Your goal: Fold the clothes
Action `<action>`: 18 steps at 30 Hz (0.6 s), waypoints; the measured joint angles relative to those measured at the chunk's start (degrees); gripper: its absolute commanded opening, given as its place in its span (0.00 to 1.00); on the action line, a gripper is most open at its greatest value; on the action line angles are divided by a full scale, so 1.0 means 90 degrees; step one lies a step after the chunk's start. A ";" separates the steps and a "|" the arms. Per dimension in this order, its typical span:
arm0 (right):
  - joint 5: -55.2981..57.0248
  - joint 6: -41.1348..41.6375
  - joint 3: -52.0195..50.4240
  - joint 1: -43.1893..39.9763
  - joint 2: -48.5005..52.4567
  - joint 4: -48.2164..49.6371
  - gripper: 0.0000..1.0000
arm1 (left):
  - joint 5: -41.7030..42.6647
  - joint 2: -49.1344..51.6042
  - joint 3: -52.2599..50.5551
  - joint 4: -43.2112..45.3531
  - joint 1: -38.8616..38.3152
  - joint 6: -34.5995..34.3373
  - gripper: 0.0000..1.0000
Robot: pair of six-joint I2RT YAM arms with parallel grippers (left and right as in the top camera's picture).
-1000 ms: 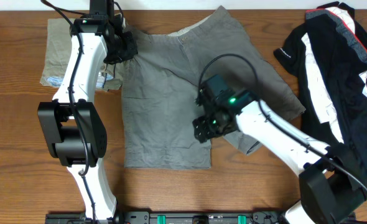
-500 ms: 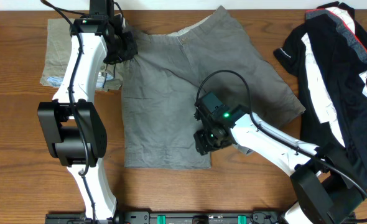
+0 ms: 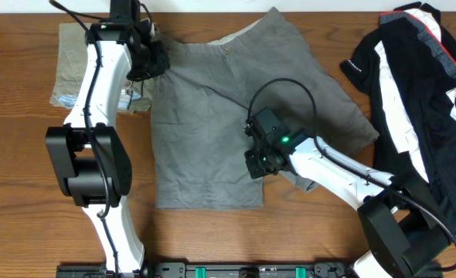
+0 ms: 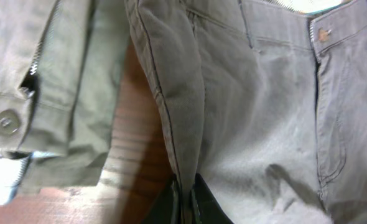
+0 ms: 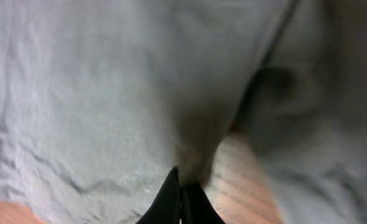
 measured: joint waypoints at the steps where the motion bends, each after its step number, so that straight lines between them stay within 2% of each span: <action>1: 0.0000 -0.0015 -0.0002 -0.0112 0.0000 0.0058 0.01 | 0.0002 0.0000 0.0000 -0.0066 0.0061 0.0000 0.06; 10: -0.0381 -0.0624 -0.0005 -0.1702 0.0000 0.1049 0.01 | 0.0005 -0.0223 0.0000 -0.0935 0.0777 -0.0002 0.06; 18: -0.0719 -0.1258 0.0039 -0.2426 0.0000 0.1972 0.01 | -0.0002 -0.0415 -0.0002 -0.2055 0.0624 -0.0002 0.06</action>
